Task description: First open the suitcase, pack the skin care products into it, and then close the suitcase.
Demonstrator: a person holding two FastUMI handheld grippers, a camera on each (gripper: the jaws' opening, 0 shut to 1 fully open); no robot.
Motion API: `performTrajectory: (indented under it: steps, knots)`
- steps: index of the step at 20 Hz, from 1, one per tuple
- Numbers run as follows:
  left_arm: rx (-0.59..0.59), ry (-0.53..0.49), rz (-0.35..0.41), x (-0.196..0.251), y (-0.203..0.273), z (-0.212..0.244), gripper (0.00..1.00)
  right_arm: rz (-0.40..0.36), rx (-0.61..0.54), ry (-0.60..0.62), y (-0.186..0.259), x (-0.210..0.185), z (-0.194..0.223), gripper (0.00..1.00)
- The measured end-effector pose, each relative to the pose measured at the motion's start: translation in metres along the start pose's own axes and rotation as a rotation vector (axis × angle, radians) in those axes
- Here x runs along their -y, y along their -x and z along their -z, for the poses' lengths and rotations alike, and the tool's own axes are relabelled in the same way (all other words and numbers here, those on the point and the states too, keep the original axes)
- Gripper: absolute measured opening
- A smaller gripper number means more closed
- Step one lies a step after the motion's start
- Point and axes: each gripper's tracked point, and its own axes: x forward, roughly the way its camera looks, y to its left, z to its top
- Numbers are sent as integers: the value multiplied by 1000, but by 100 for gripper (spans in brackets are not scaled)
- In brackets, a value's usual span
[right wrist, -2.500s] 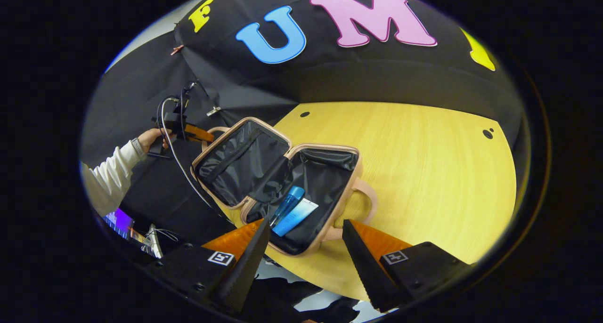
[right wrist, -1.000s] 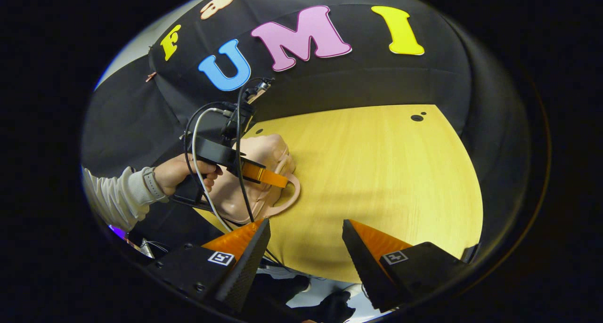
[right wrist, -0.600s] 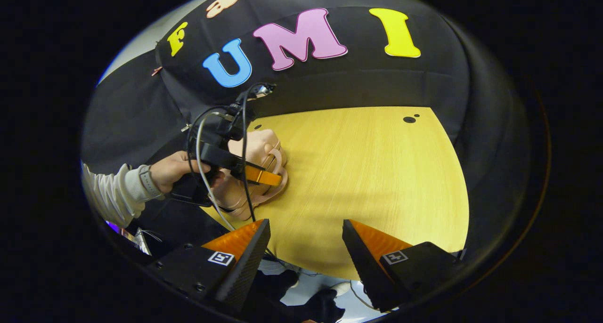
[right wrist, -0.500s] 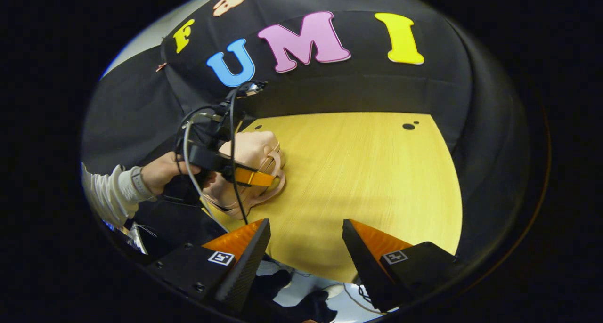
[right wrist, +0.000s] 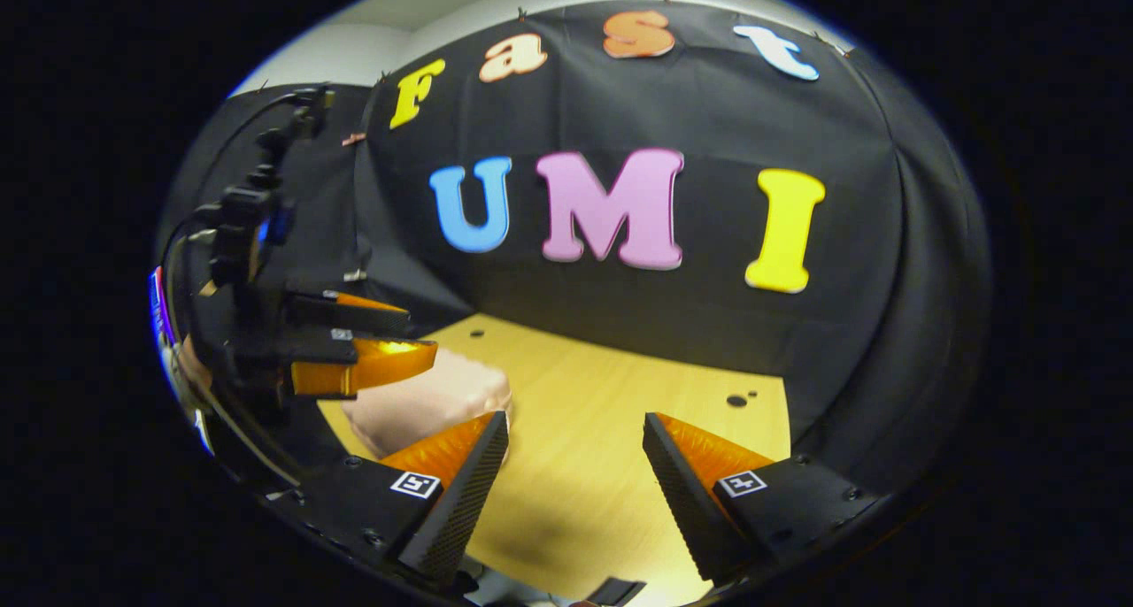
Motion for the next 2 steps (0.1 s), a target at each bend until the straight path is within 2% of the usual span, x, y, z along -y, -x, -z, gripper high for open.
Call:
performTrajectory:
  steps: [2]
  knots:
    - [129,18,-2,5,10,-48,90,66,113,1,1,4,-45,97]
